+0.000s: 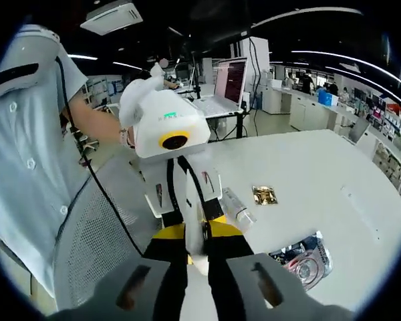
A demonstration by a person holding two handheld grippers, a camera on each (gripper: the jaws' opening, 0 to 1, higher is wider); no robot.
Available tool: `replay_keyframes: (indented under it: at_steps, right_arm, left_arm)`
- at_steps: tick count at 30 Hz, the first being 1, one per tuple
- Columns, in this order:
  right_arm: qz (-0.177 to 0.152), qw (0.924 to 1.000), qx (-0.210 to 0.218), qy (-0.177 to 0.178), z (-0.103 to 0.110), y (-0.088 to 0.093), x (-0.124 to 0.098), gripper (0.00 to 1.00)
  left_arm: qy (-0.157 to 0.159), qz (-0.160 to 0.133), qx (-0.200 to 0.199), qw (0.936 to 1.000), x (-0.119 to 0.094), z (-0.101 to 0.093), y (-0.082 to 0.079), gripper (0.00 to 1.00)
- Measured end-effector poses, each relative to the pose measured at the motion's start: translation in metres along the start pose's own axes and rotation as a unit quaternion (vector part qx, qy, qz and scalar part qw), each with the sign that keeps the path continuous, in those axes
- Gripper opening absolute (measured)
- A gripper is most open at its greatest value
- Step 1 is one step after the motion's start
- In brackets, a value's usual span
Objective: Arrange the skincare products in the storage area until every visible bottle or jar stands upright without overlapping.
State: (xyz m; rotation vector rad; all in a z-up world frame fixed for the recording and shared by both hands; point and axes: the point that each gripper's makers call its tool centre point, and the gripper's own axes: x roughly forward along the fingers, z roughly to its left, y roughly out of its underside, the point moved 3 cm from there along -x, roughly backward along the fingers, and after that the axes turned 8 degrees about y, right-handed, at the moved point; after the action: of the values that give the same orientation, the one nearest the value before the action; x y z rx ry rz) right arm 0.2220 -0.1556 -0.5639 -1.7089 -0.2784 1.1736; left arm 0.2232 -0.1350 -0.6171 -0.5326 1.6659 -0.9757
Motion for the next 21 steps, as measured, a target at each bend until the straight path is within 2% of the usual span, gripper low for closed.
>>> replay_keyframes:
  at_steps: [2,4,7,10,15,21]
  right_arm:
    - [0.017,0.9998,-0.012,-0.005,-0.002,0.002,0.001,0.10]
    - [0.043,0.9989,-0.017,-0.008,-0.004,0.005,0.003,0.11]
    - [0.085,0.9953,-0.046,-0.012,-0.008,0.007,0.004,0.12]
    - [0.111,0.9921,-0.056,-0.016,-0.006,0.005,0.006,0.13]
    - [0.170,0.9788,-0.110,-0.030,-0.010,0.004,0.005,0.13]
    - [0.211,0.9674,-0.133,-0.043,-0.013,-0.004,0.004,0.12]
  left_arm:
    - [0.000,0.003,0.002,1.0000,0.001,0.001,0.001,0.13]
    - [-0.001,0.008,0.003,1.0000,0.002,0.001,0.003,0.12]
    - [-0.005,0.011,-0.003,0.9999,0.006,0.004,0.003,0.11]
    - [-0.004,0.004,-0.015,0.9999,0.006,0.007,0.002,0.11]
    - [-0.015,0.002,-0.014,0.9998,0.009,0.009,-0.003,0.10]
    - [-0.025,0.003,-0.027,0.9993,0.009,0.016,0.003,0.10]
